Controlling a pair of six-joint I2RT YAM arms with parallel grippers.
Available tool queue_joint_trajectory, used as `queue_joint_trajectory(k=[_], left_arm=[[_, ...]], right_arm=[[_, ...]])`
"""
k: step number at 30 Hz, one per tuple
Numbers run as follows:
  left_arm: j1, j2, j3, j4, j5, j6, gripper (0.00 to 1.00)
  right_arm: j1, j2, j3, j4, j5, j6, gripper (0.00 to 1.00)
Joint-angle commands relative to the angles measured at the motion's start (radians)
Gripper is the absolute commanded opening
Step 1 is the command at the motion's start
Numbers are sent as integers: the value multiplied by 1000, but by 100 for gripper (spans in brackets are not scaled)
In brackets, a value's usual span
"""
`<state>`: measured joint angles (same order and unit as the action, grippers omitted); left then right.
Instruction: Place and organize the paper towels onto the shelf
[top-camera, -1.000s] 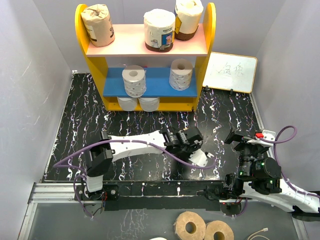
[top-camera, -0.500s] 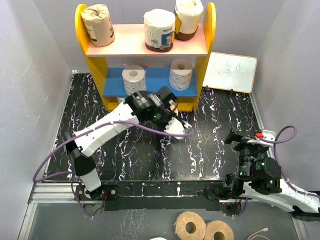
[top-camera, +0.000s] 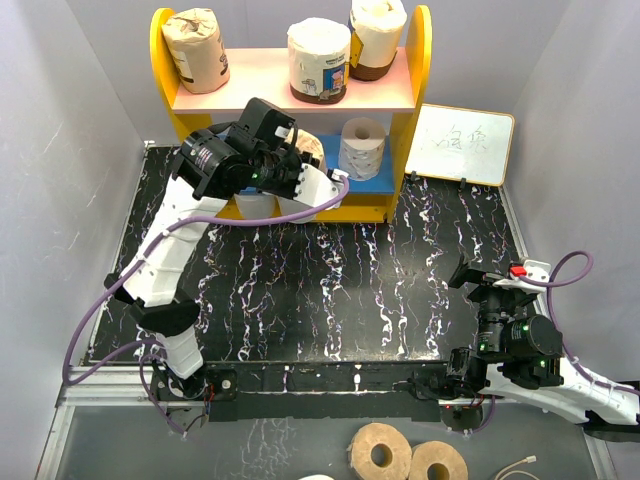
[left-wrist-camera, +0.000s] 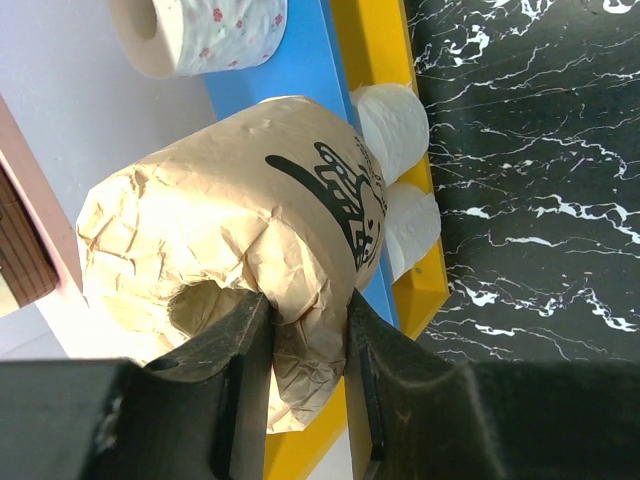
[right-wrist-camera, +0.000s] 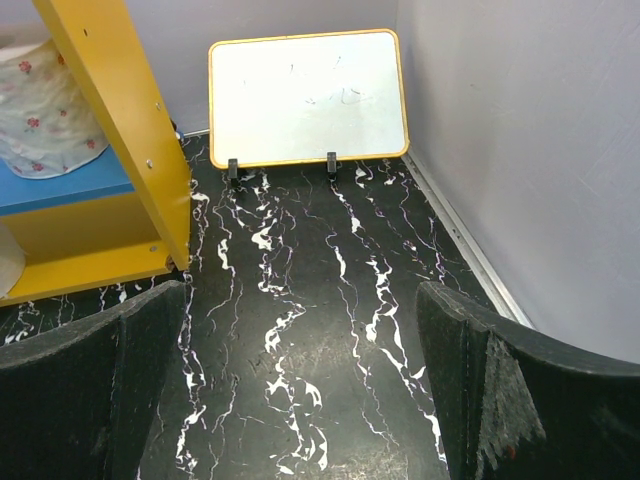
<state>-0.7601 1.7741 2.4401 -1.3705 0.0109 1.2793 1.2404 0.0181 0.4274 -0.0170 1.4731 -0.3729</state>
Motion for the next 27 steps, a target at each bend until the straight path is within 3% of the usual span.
queue_joint_trajectory(k=[1,11,17,23,27], left_arm=[[19,-28,67,32,-42,7,0],[34,-121,69,114,-200,58,0],[35,-206,51,252,-268,87,0],[37,-199,52,320,-311,106,1],[60,-140,100,397,-291,107,8]], right_arm=[[14,-24,1,37,-11,-9,98],[19,-24,1,38,-13,-9,98],[21,-24,-1,38,-16,-9,98],[24,-24,-2,38,-17,-9,98],[24,-24,-2,38,-16,-9,98]])
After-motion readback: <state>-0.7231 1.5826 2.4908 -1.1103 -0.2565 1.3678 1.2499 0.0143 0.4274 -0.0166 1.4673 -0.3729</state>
